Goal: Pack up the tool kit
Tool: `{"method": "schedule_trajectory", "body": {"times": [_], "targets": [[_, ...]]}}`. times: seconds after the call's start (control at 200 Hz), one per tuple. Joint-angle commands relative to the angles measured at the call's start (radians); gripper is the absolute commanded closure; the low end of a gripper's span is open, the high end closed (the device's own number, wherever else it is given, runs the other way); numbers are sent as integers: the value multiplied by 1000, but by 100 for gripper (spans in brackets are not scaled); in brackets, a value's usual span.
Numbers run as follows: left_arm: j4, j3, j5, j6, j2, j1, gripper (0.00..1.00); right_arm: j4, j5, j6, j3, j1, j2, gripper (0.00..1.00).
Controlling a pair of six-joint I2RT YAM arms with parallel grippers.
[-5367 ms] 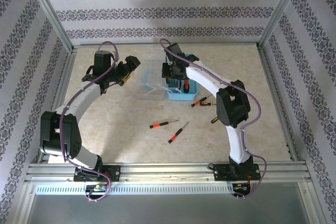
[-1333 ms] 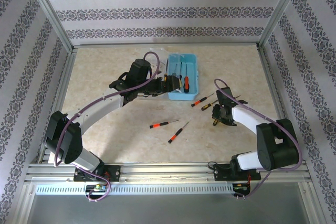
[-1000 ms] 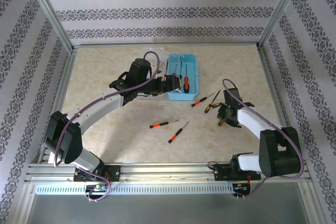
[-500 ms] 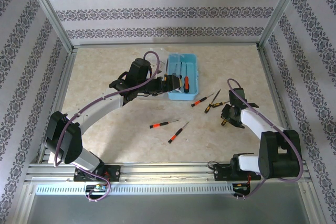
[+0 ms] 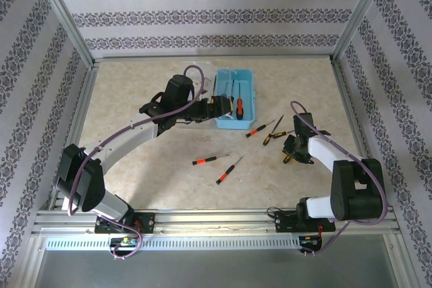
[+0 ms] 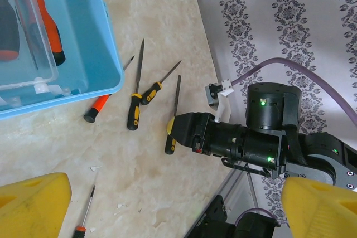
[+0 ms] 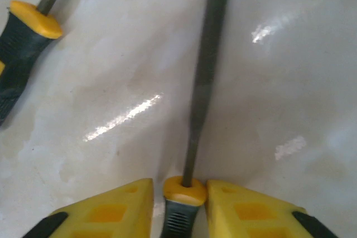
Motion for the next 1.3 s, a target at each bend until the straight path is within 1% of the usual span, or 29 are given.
{"method": "schedule_trajectory", "body": {"times": [0.0, 0.125, 0.405, 0.56, 0.695, 0.804, 0.929, 1.079, 1.159, 1.294], "targets": [[-26, 29, -5, 19, -30, 8, 3, 12, -26, -14, 0, -7, 25, 78], [-27, 29, -8, 23, -32, 10, 3, 6, -20, -4, -15, -7, -28, 81], [-28, 29, -9, 22, -36, 21, 3, -99, 9, 0, -9, -9, -230, 82], [-28, 29, -10, 24, -40, 23, 3, -148, 33, -15, 9, -12, -282, 83], [-30, 29, -13, 25, -46, 31, 3, -159, 4, -12, 19, -9, -319, 84], [-30, 29, -15, 25, -52, 41, 3, -164, -3, -2, 38, 24, -340, 84], [-29, 26, -21, 25, -60, 55, 3, -164, 10, 14, 83, 99, -325, 84], [-38, 26, -38, 33, -68, 97, 3, -149, 33, 28, 184, 207, -245, 84], [-39, 23, -41, 26, -74, 136, 3, -136, 47, 21, 268, 270, -176, 84], [-23, 7, -49, -8, -92, 233, 2, -104, 62, -25, 443, 379, -27, 84]]}}
